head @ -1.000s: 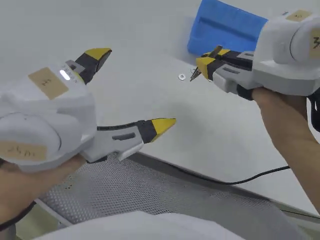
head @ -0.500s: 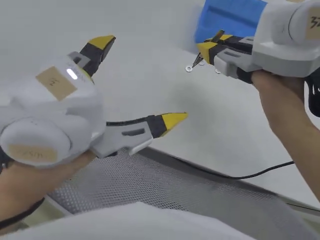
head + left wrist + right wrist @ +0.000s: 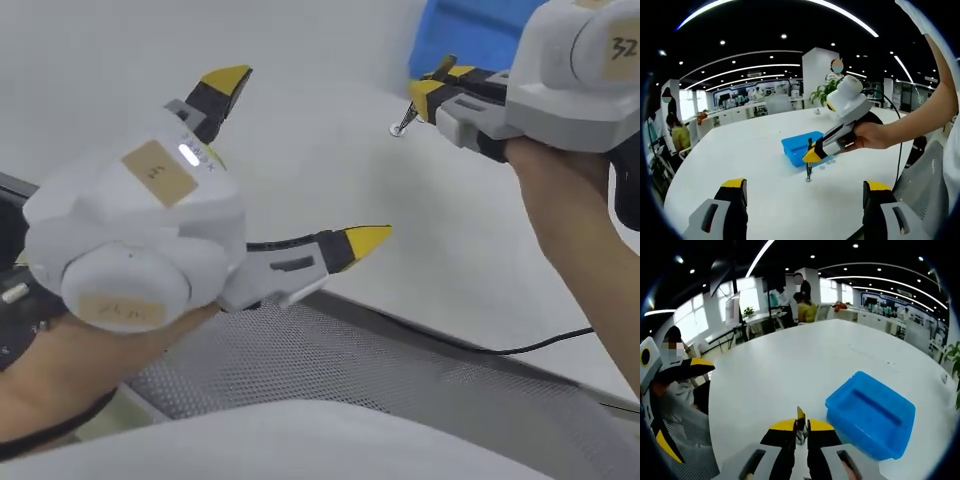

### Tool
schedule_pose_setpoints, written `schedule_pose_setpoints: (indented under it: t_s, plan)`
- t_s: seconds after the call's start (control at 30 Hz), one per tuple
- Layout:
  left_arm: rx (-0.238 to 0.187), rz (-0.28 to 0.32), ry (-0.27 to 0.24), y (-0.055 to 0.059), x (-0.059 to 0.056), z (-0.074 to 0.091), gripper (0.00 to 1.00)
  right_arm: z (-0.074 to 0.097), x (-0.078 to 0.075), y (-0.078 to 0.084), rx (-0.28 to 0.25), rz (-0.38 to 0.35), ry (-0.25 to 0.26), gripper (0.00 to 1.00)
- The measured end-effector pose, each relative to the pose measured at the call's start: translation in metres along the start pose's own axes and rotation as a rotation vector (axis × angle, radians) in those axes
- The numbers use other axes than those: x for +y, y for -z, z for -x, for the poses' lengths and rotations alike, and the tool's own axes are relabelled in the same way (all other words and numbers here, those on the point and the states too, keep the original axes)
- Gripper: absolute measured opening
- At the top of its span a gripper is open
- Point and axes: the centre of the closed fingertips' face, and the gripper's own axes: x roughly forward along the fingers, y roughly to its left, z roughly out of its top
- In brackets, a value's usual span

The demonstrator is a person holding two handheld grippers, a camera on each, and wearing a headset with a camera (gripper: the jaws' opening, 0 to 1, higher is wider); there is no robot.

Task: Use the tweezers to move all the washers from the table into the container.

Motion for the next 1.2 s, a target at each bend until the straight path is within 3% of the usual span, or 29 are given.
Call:
schedule_pose_setpoints:
  t_s: [0.4, 0.63, 0.77, 1.1, 1.2]
  plan:
    - [0.028, -0.019, -0.007, 0.006, 0.002, -0.001, 0.99, -0.005, 0.001, -0.002, 0.018, 0.050, 0.002, 0.04]
    - [0.032, -0.022, -0.011, 0.008, 0.004, 0.000, 0.99, -0.005, 0.002, -0.001, 0.011, 0.035, 0.005, 0.03]
    - [0.029, -0.019, -0.015, 0.008, 0.005, 0.000, 0.99, -0.004, 0.001, 0.000, 0.010, 0.087, 0.038, 0.03]
    - [0.033, -0.015, -0.006, 0.011, 0.004, 0.000, 0.99, -0.003, -0.001, -0.001, 0.025, 0.029, 0.041, 0.01]
    - [0.045, -0.017, -0.004, 0.013, 0.004, -0.001, 0.99, 0.002, 0.002, -0.006, 0.015, 0.057, 0.043, 0.01]
